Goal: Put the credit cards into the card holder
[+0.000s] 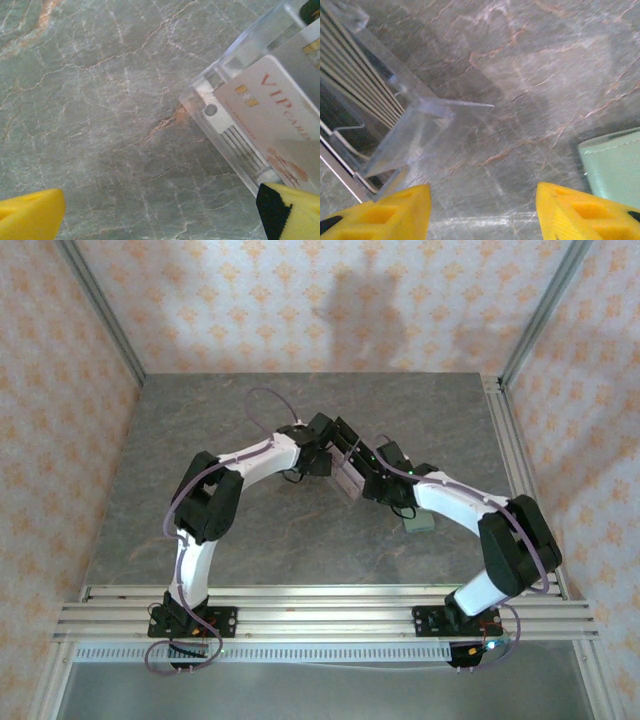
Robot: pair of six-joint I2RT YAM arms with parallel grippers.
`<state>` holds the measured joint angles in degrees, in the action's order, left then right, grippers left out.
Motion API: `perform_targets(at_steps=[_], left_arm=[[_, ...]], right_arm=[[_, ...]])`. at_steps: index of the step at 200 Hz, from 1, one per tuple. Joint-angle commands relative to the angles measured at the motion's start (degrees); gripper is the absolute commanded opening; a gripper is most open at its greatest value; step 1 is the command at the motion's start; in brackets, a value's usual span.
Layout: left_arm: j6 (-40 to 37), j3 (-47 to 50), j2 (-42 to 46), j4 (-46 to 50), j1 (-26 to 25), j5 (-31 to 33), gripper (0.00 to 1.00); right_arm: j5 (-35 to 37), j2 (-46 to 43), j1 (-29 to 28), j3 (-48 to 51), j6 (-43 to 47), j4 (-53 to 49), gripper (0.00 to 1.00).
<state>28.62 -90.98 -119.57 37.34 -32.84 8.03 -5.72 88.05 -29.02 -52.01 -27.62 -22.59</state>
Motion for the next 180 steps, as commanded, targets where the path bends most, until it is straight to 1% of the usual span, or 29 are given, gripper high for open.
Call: perform_targets(at_steps=[1, 42, 91, 108, 132, 180], left_arm=[[-0.97, -3.13, -1.30, 2.79, -0.54, 1.69, 1.00], [-1.37, -9.72, -5.14, 4.26, -1.17, 1.23, 1.00], [-1.98, -19.46, -10.68, 7.33, -1.94, 0.96, 1.00], [-2.22, -21.00, -11.46, 7.36, -2.23, 0.74, 1.00], [-2.08, -20.47, -10.92, 6.92, -2.48, 0.58, 1.00], [-1.35, -12.92, -5.68, 3.11, -2.45, 3.04, 1.00]], right_arm=[[3.87, 0.54, 2.31, -1.58, -0.78, 1.12, 0.56], [3.74, 1.16, 5.56, -3.11, -1.34, 1.67, 0.56], [3.32, 3.35, 6.60, -5.77, -1.83, 1.23, 0.57], [2.95, 2.88, 6.61, -6.26, -1.37, 0.55, 0.58], [2.43, 0.21, 6.62, -5.55, -0.93, -0.52, 0.58], [2.08, -5.19, 6.74, -4.15, -0.26, -2.31, 0.59]])
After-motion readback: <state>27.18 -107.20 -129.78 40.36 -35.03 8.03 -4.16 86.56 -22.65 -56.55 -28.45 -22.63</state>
